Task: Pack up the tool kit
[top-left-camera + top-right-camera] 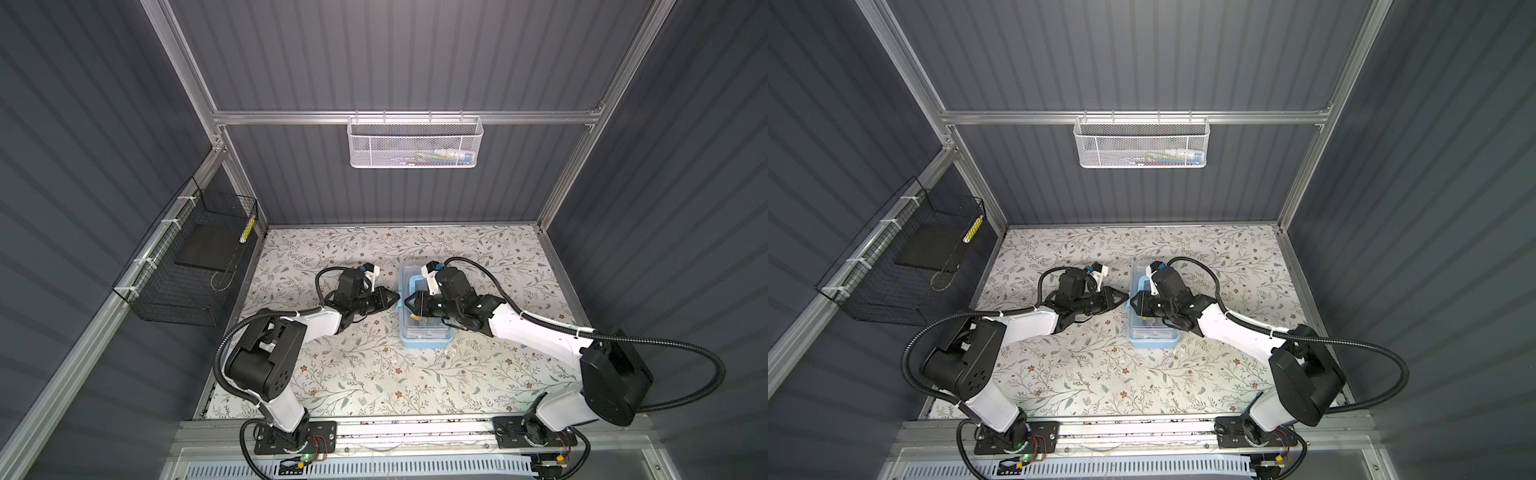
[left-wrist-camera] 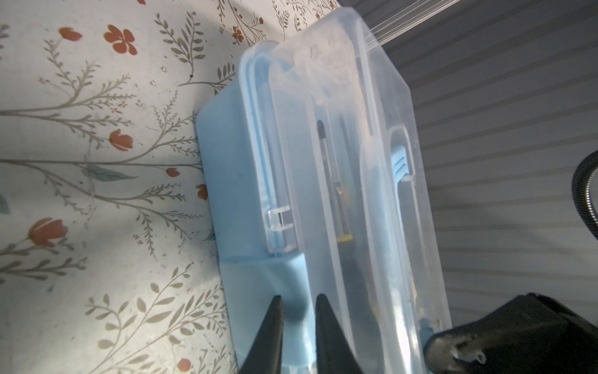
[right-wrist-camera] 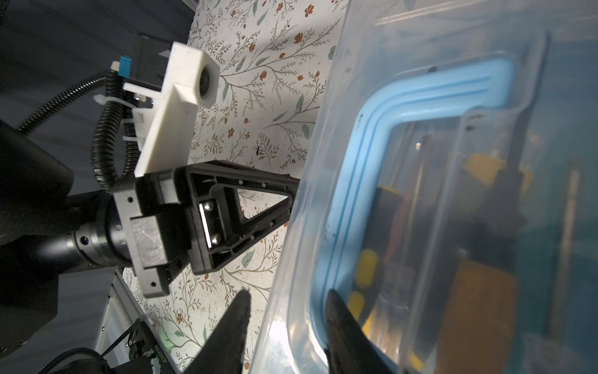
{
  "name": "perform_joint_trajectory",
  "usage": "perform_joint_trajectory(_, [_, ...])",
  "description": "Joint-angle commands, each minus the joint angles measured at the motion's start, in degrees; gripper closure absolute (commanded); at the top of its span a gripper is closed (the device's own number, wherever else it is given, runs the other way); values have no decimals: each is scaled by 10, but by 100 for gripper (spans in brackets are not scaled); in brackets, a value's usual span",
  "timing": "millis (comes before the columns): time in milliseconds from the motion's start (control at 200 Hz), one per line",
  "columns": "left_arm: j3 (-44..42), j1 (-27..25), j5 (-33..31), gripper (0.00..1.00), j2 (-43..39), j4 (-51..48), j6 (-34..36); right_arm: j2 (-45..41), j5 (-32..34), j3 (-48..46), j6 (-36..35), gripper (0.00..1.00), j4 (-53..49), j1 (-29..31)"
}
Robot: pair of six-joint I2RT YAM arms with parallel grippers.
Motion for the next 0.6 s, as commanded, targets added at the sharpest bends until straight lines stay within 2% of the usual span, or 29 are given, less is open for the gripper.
perform_joint_trajectory(0, [-9, -3, 23, 82, 12, 26, -10, 31, 15, -16, -1, 59, -87, 1])
perform_joint_trajectory(170, [-11, -3, 29, 82, 15, 30, -13, 31, 15, -16, 0, 59, -90, 1])
perform_joint_trajectory(330, [-27, -4, 15, 73, -1, 19, -9, 13, 19, -20, 4, 59, -106, 1])
perform_joint_trajectory(420, [-41, -4, 11, 71, -5, 21, -7, 3, 20, -22, 4, 59, -109, 1])
perform_joint_trajectory(595, [-63, -4, 16, 71, 7, 77, -23, 13, 9, -21, 1, 59, -109, 1])
